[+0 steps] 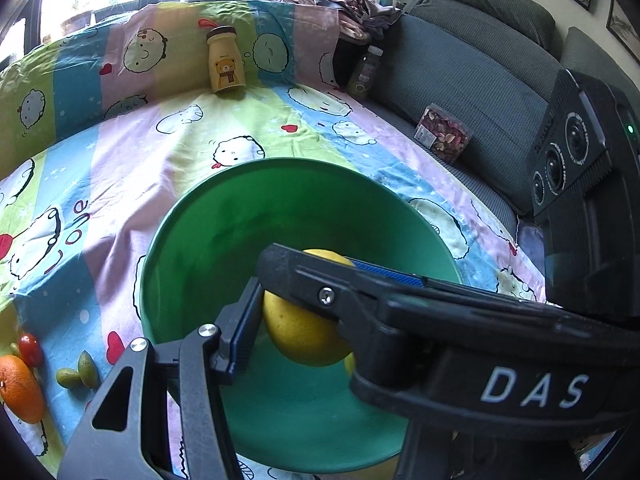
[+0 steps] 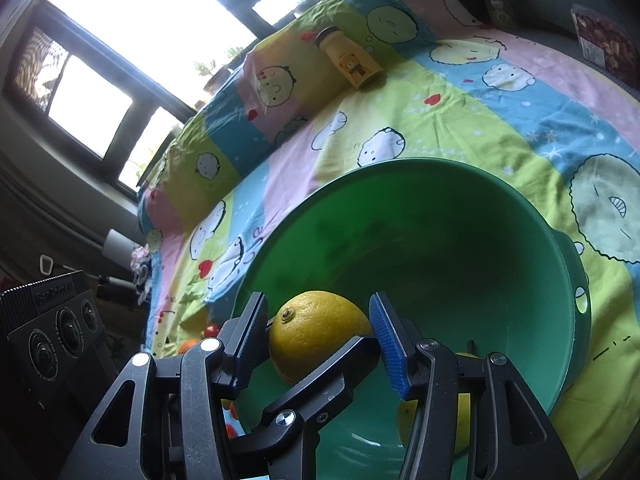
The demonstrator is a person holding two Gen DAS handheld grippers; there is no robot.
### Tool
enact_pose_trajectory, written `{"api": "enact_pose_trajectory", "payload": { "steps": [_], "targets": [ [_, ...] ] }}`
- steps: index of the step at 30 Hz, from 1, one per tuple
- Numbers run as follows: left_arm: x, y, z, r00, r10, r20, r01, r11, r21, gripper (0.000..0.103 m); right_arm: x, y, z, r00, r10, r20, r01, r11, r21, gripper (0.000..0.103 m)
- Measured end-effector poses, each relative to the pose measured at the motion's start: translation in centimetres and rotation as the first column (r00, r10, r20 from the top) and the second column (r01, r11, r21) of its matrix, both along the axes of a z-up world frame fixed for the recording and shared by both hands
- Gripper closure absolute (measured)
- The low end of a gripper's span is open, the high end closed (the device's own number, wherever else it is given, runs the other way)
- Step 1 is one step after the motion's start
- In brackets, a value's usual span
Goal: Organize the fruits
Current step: 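Lower the grapefruit into the basin and open the right gripper, then withdraw the right gripper from the basin toward the remaining fruit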
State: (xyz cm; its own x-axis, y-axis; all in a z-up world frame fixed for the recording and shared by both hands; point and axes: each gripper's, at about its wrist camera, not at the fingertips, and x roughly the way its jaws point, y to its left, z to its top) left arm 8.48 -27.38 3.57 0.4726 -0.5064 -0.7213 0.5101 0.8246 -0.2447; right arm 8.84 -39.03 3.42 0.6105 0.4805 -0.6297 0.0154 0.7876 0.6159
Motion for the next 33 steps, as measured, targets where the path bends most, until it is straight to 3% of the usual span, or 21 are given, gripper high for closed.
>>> {"api": "enact_pose_trajectory", "payload": {
  "steps": [21,28,33],
  "targets": [
    [-0.6,0.4,0.5,1.0,0.008,-0.006,-0.008,1.0,-0.017,0.049,-0.3,-0.5,0.1,1.0,-0.022,0.01,0.022,1.0,0.005,0.047],
    [-2.2,3.5,2.7,0.998,0.041,0.048,-0.037,0.997,-0.072,0.041,-0.8,-0.2,1.1,0.997,-0.066,0.036,0.067,0.997,-0.037,0.047],
    [-3.7,7.1,3.9,0.99,0.113,0.086,-0.107,0.991,-0.079,0.036,-1.3,0.8,2.5,0.994,-0.058,0.089,0.063,0.996,-0.055,0.04]
  ]
}}
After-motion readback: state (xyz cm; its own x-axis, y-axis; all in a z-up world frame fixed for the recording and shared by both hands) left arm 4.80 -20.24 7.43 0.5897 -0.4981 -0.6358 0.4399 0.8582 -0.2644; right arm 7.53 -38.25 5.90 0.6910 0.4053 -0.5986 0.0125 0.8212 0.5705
